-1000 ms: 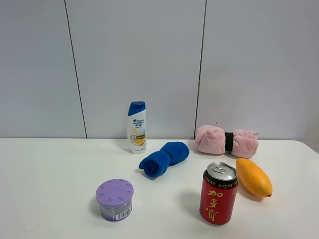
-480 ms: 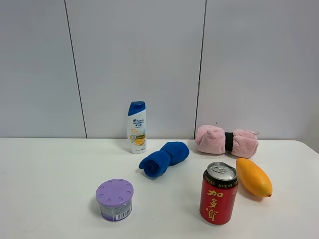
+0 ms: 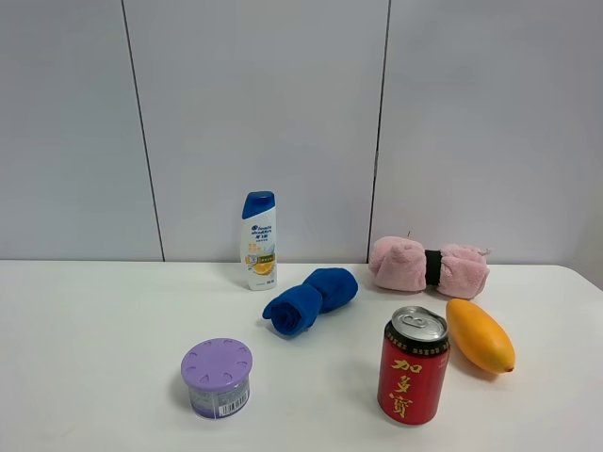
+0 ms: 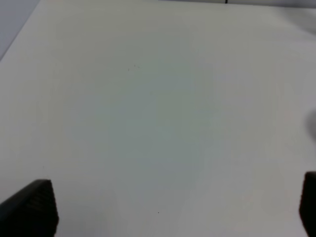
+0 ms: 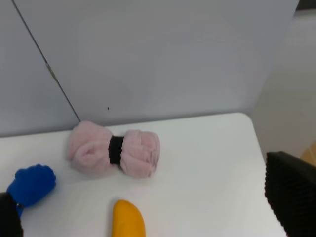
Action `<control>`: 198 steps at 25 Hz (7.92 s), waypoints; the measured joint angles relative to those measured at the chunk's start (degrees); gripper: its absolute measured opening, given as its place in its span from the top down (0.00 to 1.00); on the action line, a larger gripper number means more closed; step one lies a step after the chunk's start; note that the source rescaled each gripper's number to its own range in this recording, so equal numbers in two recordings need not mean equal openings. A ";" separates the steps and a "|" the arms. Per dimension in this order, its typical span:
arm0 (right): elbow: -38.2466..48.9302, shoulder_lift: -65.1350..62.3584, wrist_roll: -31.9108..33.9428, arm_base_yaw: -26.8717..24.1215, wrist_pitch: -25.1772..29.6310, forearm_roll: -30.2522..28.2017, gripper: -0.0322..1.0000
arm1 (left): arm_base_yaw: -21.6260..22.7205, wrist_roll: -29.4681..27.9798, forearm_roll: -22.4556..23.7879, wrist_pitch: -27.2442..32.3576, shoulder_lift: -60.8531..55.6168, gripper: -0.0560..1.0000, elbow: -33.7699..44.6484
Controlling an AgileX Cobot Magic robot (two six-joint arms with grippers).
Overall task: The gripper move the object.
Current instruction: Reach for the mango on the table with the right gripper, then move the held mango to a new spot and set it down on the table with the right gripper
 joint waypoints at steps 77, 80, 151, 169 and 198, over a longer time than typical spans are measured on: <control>16.94 45.81 2.59 9.20 -9.86 -1.62 0.00 | 0.02 0.00 0.00 0.00 0.00 0.00 0.00; 16.94 45.81 2.59 9.20 -10.74 -2.06 0.00 | 0.02 0.00 0.00 0.00 0.00 0.00 0.00; 16.94 15.01 0.27 12.79 -3.82 1.53 0.97 | 0.02 0.00 0.00 0.00 0.00 0.00 0.00; 3.83 22.26 -6.00 38.00 -8.18 4.86 0.97 | 0.02 0.00 0.00 0.00 0.00 0.00 0.00; -23.04 67.68 -13.40 41.97 -19.28 1.67 0.97 | 0.02 0.00 0.00 0.00 0.00 0.00 0.00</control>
